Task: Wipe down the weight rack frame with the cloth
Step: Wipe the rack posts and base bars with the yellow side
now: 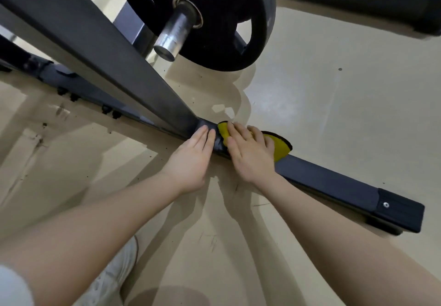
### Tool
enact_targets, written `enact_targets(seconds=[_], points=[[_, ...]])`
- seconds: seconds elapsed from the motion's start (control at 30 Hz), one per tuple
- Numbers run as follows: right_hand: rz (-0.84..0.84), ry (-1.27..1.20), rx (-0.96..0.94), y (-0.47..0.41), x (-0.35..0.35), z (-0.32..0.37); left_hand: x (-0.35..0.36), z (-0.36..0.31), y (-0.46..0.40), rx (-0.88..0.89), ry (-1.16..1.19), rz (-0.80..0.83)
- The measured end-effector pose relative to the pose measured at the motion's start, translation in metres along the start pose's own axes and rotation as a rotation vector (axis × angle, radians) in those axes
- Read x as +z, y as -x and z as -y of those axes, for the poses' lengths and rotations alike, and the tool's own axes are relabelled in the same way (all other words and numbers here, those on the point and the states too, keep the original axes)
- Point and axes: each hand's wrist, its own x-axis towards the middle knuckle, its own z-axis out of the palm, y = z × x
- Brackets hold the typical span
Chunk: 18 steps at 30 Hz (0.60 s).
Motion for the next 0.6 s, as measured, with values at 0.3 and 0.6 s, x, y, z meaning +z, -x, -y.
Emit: enact_targets(seconds=[0.3, 0.6], points=[[-0.167, 0.310, 0.056, 0.042, -0.001, -0.067, 0.019, -0.022, -0.001, -0.161, 0.242, -0.166], [-0.144, 0.314, -0.221, 0.057, 0.016, -0.036, 0.023, -0.033, 0.006, -0.246, 0.446, -0.264]])
